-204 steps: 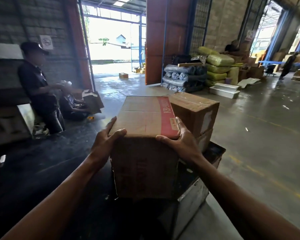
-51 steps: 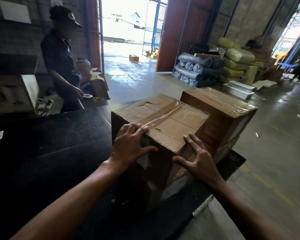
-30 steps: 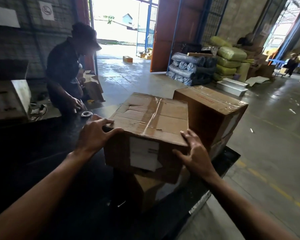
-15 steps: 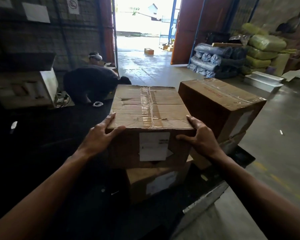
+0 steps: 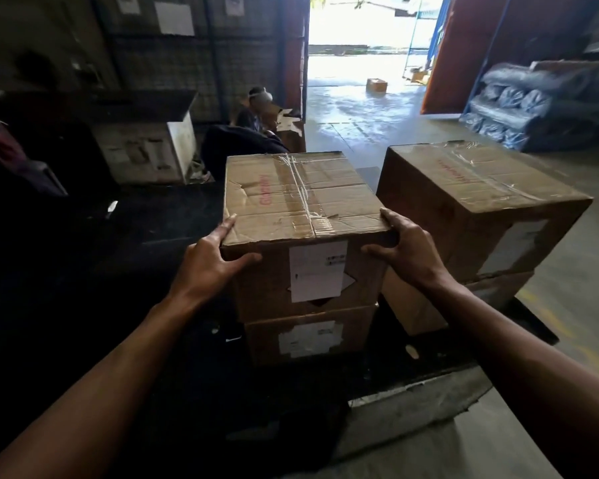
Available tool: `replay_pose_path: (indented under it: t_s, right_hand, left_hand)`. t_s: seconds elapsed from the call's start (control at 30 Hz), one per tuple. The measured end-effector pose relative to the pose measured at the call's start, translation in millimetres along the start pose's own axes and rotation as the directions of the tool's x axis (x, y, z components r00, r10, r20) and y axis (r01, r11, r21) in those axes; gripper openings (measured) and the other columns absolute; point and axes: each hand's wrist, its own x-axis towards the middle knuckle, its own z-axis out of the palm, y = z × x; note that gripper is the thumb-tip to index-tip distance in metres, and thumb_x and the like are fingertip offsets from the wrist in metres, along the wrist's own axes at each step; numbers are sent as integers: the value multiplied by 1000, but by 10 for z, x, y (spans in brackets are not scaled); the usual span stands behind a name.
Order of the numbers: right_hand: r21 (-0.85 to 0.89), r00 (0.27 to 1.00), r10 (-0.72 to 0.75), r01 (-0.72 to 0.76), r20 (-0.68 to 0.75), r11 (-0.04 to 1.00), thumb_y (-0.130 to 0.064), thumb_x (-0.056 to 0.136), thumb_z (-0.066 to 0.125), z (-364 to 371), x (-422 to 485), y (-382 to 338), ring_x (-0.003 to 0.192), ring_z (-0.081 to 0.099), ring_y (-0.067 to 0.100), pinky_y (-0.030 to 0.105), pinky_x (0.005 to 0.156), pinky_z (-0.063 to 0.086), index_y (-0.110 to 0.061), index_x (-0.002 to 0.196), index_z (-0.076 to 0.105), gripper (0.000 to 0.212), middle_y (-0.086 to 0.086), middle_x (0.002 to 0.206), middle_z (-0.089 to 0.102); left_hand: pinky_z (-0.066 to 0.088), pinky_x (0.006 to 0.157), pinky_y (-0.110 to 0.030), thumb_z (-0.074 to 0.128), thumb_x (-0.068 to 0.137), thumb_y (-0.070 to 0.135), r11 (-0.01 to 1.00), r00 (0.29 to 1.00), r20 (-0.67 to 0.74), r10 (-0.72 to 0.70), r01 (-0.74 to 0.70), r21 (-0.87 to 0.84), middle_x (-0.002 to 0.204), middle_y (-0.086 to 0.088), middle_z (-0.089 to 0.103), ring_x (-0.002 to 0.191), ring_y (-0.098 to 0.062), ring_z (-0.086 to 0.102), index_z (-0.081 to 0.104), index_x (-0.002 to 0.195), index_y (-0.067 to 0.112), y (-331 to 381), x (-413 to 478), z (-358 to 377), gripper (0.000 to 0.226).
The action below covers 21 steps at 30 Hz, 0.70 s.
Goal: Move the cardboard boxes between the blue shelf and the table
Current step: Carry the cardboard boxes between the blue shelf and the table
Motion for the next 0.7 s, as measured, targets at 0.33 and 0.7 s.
replay_pose_path:
  t_s: [0.33,0.7]
  right_hand:
    - [28,999,-41,41,7,999,-27,74,85,-4,-5,77,139,41,17,26,117,29,-9,147,43,86,7,151,45]
    - [1,1000,19,-19,6,1000,-27,83,76,-234,-535,349,128,52,26,41,109,42,-14,152,31,84,10,149,46]
  left_hand:
    - [39,108,-23,85,69,43,997,997,32,-74,74,12,143,-3,54,127,-11,52,39,150,25,69,-14,-11,95]
    - [30,115,-48,67,90,30,936,945,-112,307,-279,215,155,-5,38,144,-26,30,48,142,20,951,-178,410,56]
